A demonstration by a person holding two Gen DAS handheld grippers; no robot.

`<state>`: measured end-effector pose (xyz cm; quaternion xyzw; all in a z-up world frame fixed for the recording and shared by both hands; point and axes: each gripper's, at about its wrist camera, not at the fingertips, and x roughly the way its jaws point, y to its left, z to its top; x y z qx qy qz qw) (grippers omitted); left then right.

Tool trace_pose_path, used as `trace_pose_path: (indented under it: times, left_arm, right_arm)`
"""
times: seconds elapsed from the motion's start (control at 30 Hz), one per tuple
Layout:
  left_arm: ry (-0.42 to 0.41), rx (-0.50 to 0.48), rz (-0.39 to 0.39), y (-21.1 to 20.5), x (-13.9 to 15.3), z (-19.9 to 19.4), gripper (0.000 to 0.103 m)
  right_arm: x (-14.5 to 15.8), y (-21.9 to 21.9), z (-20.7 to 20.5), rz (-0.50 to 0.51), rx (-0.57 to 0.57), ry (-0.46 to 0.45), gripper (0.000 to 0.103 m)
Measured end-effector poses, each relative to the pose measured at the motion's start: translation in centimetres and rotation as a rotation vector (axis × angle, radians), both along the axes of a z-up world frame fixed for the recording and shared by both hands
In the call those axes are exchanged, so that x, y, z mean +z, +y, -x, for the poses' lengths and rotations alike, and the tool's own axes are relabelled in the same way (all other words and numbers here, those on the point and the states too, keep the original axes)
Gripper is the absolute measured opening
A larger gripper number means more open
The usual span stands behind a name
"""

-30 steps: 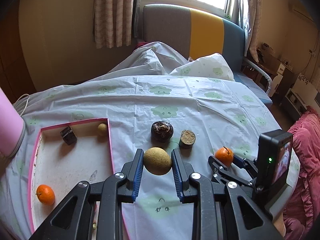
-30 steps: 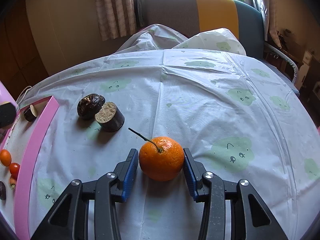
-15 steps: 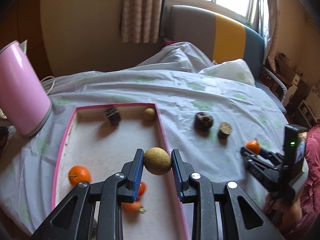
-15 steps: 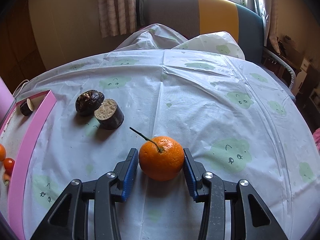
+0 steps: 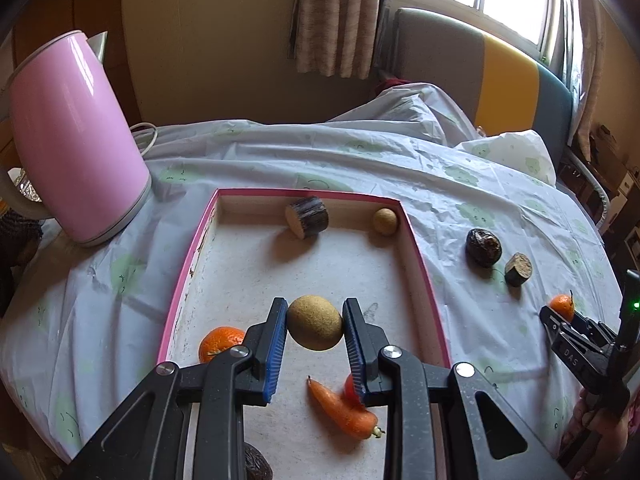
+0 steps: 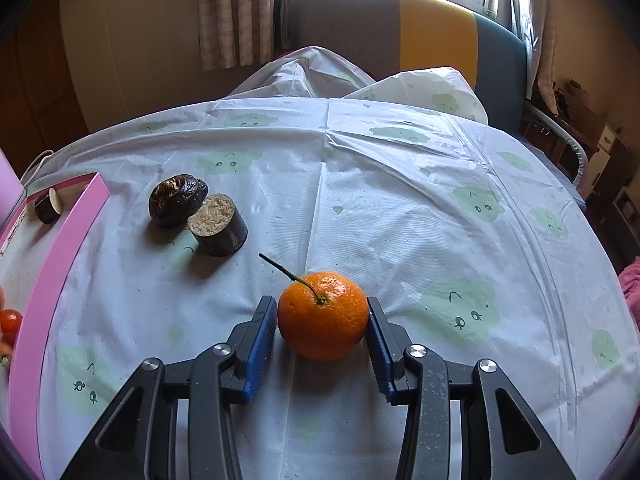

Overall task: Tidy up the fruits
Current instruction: 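Carry the tan ball into the tray and open the left tool while the right tool holds the orange, then carry the stemmed orange into the tray and open the right tool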

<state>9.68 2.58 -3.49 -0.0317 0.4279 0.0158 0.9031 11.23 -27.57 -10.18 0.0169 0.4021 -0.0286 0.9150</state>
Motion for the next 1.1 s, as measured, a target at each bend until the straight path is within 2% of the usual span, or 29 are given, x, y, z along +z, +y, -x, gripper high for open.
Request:
trace_pose_path:
  times: [0.2,0.77,0.97,1.1]
  left_arm:
    - [-0.006,0.024,0.009,0.3,0.1,0.1,0.033]
    - [-0.052,0.003,0.014,0.0,2.1,2.4,0.033]
    - [-0.067,-0.010,0.005,0.0,2.4,3.5,0.033]
    - [-0.074,-0.013,0.006,0.1,2.7,4.1,0.033]
  right_arm:
    - [0.0,0.0,0.0,-0.001,0.000,0.000,0.045]
    - [0.0,0.0,-0.1,0.001,0.001,0.001,0.045]
    - [0.2,0.4,-0.1,0.020,0.005,0.012,0.040]
    - [0.5,1.1,0.2,-0.002,0.020,0.019,0.039]
